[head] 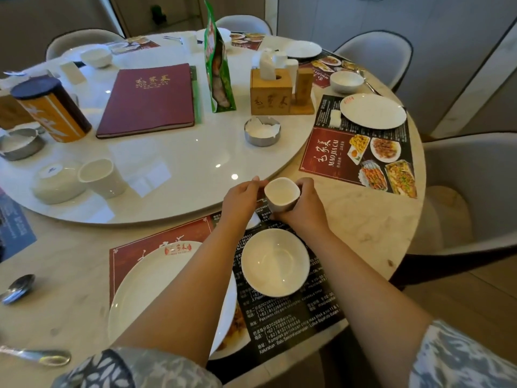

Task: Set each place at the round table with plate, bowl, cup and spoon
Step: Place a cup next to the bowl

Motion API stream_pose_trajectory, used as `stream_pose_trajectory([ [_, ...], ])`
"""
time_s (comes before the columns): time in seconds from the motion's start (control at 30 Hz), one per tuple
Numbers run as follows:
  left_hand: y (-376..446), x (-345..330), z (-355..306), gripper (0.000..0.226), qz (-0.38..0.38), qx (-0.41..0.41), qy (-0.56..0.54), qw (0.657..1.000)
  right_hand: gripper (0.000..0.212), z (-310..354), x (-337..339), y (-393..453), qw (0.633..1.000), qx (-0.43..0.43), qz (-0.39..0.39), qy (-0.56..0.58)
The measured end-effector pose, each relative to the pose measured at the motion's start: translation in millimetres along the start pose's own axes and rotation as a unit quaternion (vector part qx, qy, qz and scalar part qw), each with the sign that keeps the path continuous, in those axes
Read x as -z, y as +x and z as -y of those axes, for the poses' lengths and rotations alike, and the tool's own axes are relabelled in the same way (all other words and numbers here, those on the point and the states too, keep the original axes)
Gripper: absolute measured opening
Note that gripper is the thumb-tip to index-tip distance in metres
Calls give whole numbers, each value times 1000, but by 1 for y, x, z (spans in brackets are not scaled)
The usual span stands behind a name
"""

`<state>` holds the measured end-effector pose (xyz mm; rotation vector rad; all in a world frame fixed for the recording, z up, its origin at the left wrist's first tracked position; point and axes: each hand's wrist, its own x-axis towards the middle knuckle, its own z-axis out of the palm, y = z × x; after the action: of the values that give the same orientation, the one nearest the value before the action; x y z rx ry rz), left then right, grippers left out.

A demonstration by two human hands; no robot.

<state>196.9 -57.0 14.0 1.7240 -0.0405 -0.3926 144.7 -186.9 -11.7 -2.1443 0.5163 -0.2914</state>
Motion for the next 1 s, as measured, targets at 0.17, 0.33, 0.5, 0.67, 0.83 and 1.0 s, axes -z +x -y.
stream_pose_trajectory([
  [0.17,2,-1,3,27,4,3,18,1000,82,-1,-4,-2,1000,-10,-11,6],
  [0.33,-1,0,1,39,10,4,42,999,94,1,-2,-6,1000,-21,-2,10],
  [0.5,-28,22,-7,18,2,-27,43,999,88,26,8,-34,999,-11,-44,-25],
  [0.67,-79,60,-10,25,-18,-36,11,999,61,67,-1,-87,999,4,-38,-4],
  [0.83,-146,118,3,25,-35,-48,25,998,30,104,-35,-160,998,4,0,68],
  [1.0,-209,200,27,24,-51,-50,43,996,19,146,-87,-237,994,-7,5,104],
])
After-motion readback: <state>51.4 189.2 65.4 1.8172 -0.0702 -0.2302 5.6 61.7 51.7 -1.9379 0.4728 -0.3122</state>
